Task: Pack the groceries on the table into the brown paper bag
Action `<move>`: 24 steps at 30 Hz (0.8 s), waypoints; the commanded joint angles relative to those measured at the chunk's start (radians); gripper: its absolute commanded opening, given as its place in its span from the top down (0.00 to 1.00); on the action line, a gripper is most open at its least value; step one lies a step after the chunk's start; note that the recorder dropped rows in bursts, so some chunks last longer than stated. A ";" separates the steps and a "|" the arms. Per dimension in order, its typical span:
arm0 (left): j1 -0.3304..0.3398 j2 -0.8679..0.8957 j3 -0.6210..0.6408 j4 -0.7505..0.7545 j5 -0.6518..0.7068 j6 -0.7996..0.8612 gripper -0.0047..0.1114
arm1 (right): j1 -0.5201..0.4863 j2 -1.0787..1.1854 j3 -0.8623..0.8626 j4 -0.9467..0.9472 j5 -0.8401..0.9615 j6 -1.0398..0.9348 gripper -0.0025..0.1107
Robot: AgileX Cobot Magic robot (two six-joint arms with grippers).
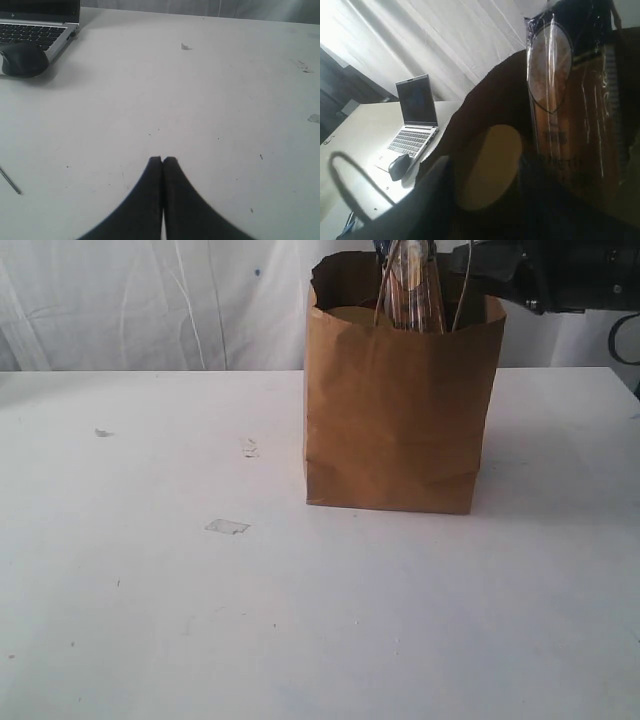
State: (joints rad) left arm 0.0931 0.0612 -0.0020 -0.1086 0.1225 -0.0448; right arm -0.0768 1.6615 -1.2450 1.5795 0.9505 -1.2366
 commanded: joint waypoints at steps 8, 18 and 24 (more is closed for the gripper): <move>-0.005 -0.003 0.002 -0.006 0.004 -0.001 0.96 | -0.003 -0.019 -0.009 -0.027 0.097 -0.015 0.66; -0.005 -0.003 0.002 -0.006 0.004 -0.001 0.96 | -0.003 -0.118 -0.009 -0.179 -0.042 0.102 0.98; -0.005 -0.003 0.002 -0.006 0.004 -0.001 0.96 | -0.003 -0.210 -0.009 -0.407 -0.231 0.288 0.98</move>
State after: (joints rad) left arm 0.0931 0.0612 -0.0020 -0.1086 0.1225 -0.0448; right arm -0.0768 1.4939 -1.2450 1.3148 0.8351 -1.0702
